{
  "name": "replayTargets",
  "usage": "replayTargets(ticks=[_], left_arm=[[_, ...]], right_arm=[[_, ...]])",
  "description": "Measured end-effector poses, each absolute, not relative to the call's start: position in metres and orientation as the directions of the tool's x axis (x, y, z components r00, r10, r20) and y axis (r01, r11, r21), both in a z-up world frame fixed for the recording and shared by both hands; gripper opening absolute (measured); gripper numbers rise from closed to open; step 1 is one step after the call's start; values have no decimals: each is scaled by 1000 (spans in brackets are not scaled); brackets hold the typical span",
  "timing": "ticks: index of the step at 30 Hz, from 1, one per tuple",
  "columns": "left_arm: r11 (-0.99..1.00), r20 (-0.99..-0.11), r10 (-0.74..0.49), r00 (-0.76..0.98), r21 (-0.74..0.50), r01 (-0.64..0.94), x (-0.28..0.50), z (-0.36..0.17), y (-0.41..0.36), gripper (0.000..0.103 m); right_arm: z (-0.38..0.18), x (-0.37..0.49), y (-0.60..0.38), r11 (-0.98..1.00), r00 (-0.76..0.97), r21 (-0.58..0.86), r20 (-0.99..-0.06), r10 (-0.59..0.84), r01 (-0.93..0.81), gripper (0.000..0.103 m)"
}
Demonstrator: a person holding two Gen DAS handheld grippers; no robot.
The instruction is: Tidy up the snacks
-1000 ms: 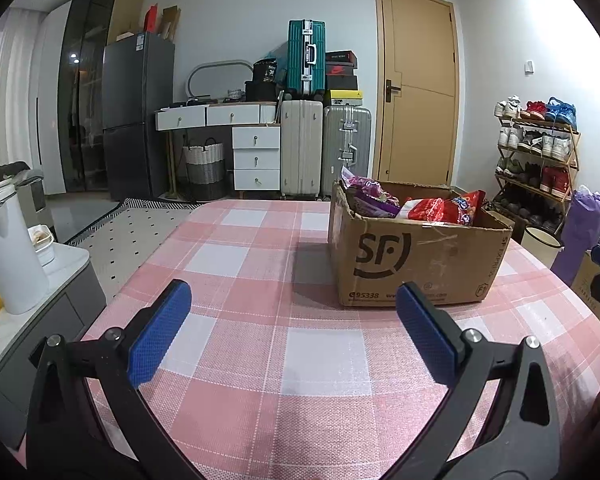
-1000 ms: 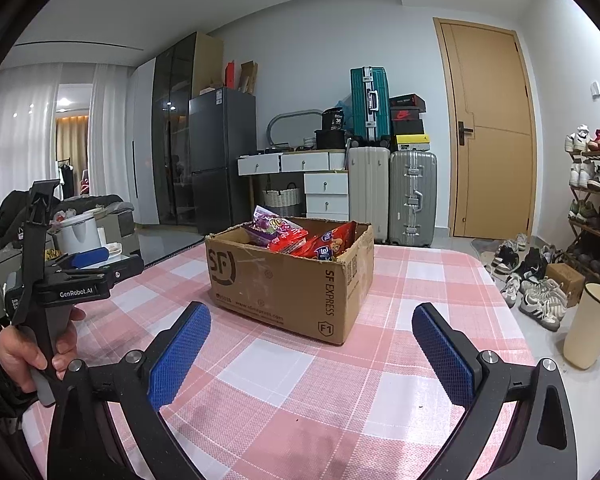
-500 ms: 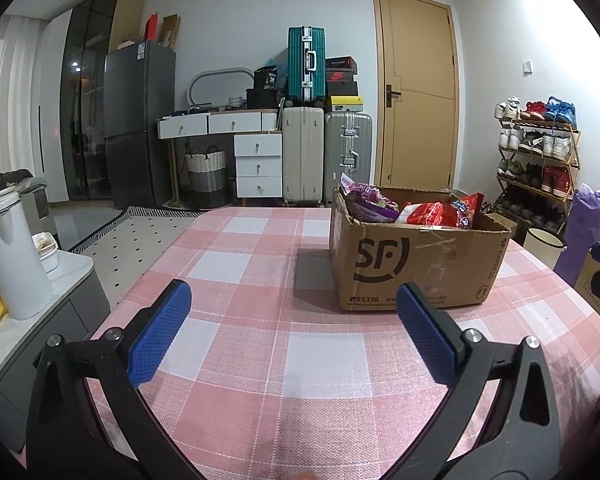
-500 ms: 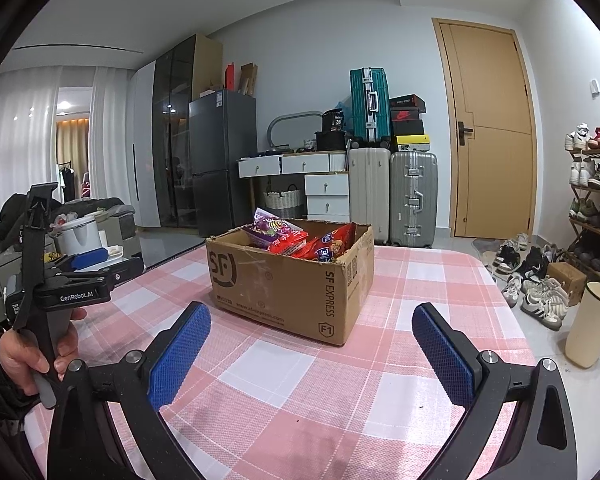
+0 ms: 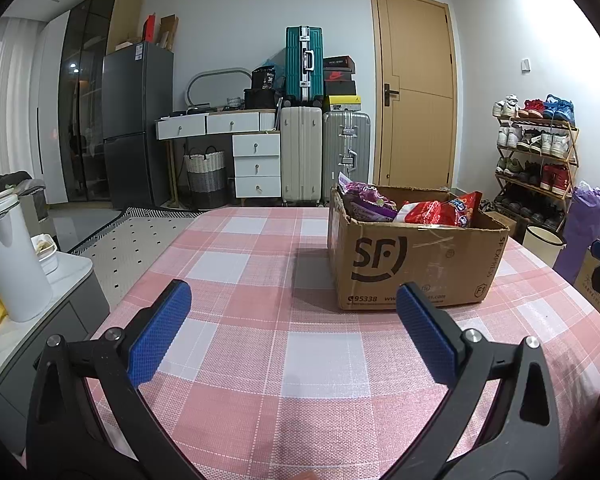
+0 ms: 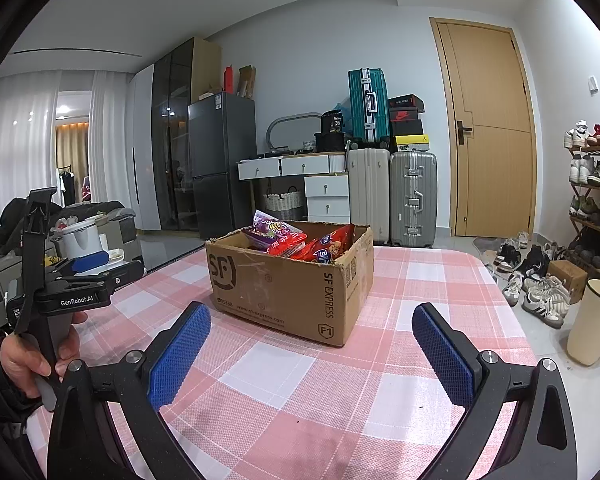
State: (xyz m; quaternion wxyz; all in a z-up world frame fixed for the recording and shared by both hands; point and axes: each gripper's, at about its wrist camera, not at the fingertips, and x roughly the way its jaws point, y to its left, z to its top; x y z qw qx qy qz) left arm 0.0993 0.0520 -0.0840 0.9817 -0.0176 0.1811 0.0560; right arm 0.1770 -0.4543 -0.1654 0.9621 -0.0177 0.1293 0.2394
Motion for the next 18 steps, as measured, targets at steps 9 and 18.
replayTargets(ticks=[9, 18], left_arm=[[992, -354, 109, 929, -15, -123, 97, -85, 54, 102], [993, -365, 102, 926, -15, -116, 96, -86, 53, 102]], right_arm=[[-166, 177, -454, 885, 851, 29, -259, 456, -466, 103], [-166, 177, -455, 885, 852, 30, -258, 457, -465, 103]])
